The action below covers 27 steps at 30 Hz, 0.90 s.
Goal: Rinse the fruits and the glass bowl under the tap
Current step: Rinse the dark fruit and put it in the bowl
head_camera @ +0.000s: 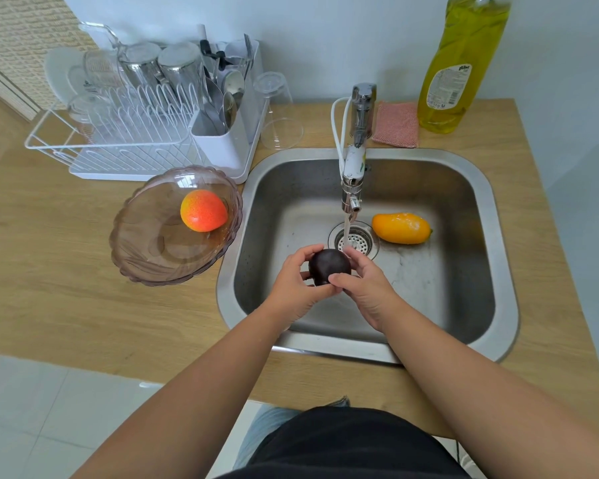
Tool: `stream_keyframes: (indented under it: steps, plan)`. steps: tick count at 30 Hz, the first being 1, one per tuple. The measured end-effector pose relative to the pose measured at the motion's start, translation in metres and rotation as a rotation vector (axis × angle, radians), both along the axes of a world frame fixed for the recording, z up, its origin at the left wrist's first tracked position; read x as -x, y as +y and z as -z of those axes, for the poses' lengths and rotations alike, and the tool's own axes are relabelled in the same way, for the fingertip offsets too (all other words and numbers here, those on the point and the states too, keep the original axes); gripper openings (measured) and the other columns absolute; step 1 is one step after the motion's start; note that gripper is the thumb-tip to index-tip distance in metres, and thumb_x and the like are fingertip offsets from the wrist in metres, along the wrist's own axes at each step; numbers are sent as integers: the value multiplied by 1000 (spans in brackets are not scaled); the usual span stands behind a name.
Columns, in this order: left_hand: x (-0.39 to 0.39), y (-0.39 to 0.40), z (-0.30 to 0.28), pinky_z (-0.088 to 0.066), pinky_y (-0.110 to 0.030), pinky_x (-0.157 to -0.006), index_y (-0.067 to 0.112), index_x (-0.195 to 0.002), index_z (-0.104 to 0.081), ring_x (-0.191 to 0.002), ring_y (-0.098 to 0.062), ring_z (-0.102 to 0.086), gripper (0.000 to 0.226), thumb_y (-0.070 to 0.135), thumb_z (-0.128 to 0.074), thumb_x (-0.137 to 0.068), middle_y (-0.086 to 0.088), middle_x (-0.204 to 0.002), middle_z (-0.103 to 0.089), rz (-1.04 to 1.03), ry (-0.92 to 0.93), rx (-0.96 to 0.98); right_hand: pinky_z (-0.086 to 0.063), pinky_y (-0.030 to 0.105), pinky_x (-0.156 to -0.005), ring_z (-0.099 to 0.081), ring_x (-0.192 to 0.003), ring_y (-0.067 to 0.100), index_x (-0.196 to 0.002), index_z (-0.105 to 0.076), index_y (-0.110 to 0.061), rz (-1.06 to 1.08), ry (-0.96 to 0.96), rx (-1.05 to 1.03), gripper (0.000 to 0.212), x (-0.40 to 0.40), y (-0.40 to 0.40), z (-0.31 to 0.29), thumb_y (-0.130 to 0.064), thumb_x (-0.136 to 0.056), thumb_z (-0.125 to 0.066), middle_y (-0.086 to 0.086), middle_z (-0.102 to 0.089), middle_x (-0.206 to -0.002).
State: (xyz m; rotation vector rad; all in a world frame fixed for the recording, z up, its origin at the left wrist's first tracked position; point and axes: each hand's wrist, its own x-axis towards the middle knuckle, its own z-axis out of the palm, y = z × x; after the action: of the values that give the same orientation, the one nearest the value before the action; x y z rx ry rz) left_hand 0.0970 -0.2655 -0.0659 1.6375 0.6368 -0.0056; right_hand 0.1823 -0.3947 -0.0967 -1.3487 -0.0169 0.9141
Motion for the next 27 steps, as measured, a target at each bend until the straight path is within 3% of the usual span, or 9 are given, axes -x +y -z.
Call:
stream_keyframes:
  steps: [6, 10, 14, 18, 22, 24, 27]
  plan:
    - [2, -1, -8, -54, -10, -75, 30, -133, -54, -110, -11, -63, 72, 4, -86, -75, 11, -128, -55, -29, -9, 60, -44, 45, -108, -54, -124, 22, -144, -41, -19, 21, 17, -13, 79, -1, 1, -1, -16, -75, -79, 2, -54, -131]
    - [5, 0, -8, -56, -17, -82, 34, -133, -52, -114, -15, -61, 74, 4, -86, -75, 14, -130, -54, -35, -1, 34, -43, 45, -108, -56, -121, 22, -142, -44, -18, 42, 80, -9, 57, -1, 2, -4, -19, -89, -67, 1, -59, -126]
    - [10, -2, -11, -55, -12, -80, 32, -135, -48, -113, -9, -58, 76, 2, -84, -76, 11, -134, -52, -42, -16, 8, -47, 40, -94, -62, -102, 22, -117, -65, -18, -56, 98, 51, 26, 2, 1, -15, -28, -93, -60, 7, -69, -109]
    - [16, 4, -15, -55, -18, -89, 29, -131, -50, -118, -13, -59, 70, 0, -83, -75, 8, -130, -57, -50, -20, -11, -48, 36, -87, -63, -98, 20, -113, -67, -22, -85, 37, 46, 23, 5, 0, -21, -28, -92, -62, 5, -72, -105]
    - [20, 11, -34, -54, -15, -88, 29, -131, -52, -114, -8, -61, 70, 4, -83, -74, 8, -127, -59, -23, -49, -169, -44, 31, -82, -62, -95, 14, -110, -68, -30, -45, -51, -15, 22, 11, 4, -33, -28, -88, -66, -2, -71, -107]
    - [24, 19, -43, -55, -23, -95, 28, -132, -53, -119, -11, -58, 71, 8, -84, -72, 4, -131, -54, -6, -105, -340, -45, 27, -80, -62, -96, 13, -113, -66, -32, -28, -114, -31, 31, 13, 11, -42, -28, -82, -68, -1, -68, -113]
    - [34, 33, -56, -52, -35, -103, 28, -136, -56, -126, -11, -50, 72, 20, -80, -68, 3, -132, -43, 9, -183, -544, -48, 23, -81, -64, -90, 5, -113, -64, -32, -48, -245, -60, 35, 12, 26, -62, -6, -90, -64, -2, -67, -111]
